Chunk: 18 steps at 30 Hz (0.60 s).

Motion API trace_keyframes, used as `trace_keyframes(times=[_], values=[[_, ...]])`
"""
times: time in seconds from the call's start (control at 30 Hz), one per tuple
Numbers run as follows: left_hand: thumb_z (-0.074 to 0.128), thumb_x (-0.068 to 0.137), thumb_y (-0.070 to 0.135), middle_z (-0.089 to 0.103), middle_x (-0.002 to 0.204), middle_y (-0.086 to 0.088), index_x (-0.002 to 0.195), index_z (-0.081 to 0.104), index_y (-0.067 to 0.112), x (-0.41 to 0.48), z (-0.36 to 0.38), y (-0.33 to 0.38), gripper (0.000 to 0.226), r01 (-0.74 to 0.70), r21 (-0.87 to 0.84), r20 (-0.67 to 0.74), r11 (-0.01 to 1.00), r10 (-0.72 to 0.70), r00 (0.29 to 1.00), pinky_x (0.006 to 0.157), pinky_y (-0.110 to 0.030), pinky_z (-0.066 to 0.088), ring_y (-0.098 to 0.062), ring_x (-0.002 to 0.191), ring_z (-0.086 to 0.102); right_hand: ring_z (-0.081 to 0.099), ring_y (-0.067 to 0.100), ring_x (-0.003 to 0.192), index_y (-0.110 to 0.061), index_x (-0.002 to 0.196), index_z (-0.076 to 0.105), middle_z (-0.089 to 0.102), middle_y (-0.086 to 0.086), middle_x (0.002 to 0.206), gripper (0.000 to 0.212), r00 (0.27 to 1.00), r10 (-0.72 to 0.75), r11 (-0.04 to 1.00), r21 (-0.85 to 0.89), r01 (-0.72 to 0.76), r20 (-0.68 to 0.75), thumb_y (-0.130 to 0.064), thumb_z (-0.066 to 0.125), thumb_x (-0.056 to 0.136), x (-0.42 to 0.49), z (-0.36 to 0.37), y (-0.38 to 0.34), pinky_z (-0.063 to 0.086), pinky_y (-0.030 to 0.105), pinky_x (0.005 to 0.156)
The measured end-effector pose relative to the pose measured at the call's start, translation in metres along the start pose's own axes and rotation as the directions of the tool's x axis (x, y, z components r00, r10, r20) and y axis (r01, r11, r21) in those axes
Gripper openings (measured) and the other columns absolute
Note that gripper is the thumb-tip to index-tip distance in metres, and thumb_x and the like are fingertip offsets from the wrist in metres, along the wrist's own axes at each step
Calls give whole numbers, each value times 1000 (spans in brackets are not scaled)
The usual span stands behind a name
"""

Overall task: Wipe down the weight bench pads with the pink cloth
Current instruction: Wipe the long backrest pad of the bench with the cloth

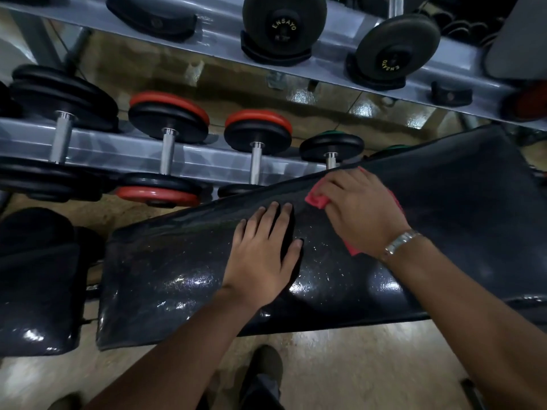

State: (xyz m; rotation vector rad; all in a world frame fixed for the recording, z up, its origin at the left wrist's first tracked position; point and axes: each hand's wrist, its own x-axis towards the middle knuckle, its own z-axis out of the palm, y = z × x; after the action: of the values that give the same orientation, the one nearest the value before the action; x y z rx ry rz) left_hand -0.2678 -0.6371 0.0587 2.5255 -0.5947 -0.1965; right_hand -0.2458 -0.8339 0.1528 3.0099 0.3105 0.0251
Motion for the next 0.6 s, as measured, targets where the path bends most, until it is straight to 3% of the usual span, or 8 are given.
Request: trace_keyframes(times=[0.07,0.17,0.27,0.33,0.43,0.47,0.6], values=[[28,103,54,20,166,2,159,12,28,0,-3,-2,64,-15,-22,26,1000,16,1000,124,-45,17,-20,152,16,57,25,108,-27,108,67,64,-5,114,28,996,80,997,-12,-81,-41,-26,44,92,-12,-4,5,34,45,111],[27,104,53,12,167,3,160,6,29,-2,-6,-5,65,-38,-40,52,998,40,998,125,-43,11,-19,153,10,55,32,117,-22,117,64,62,4,122,32,971,230,969,-77,-235,-61,-19,46,91,-29,-7,-8,35,51,113],[26,104,51,13,167,0,160,8,27,-7,-3,-10,64,-52,-12,49,999,52,997,124,-47,16,-22,154,12,57,30,120,-24,116,66,63,2,122,34,1000,22,999,-40,-23,-19,-16,47,89,-56,0,-25,37,51,111],[25,105,50,11,168,0,160,6,28,-10,0,-12,63,-50,-8,50,999,51,997,125,-48,15,-22,155,9,60,27,119,-25,110,70,67,-3,120,33,995,-23,1000,13,25,-98,-11,50,89,-69,1,-20,40,50,108],[24,105,50,7,169,2,160,2,30,-11,2,-13,62,-48,-17,51,999,48,998,126,-46,10,-20,156,4,59,31,120,-20,115,71,66,1,122,37,949,246,969,56,-239,-198,-5,50,88,-78,0,-22,40,53,106],[24,105,50,6,169,2,160,2,30,-12,2,-13,62,-48,-18,50,999,49,998,126,-46,10,-20,156,3,58,32,122,-18,117,70,66,4,124,38,942,276,961,56,-270,-189,-3,51,88,-80,2,-28,39,54,107],[23,106,50,6,169,0,160,0,29,-12,1,-13,62,-52,-6,63,999,52,997,126,-47,11,-21,156,3,61,27,120,-22,108,74,69,-1,118,34,991,-50,990,122,65,-121,-8,47,93,-98,7,-35,41,52,107]])
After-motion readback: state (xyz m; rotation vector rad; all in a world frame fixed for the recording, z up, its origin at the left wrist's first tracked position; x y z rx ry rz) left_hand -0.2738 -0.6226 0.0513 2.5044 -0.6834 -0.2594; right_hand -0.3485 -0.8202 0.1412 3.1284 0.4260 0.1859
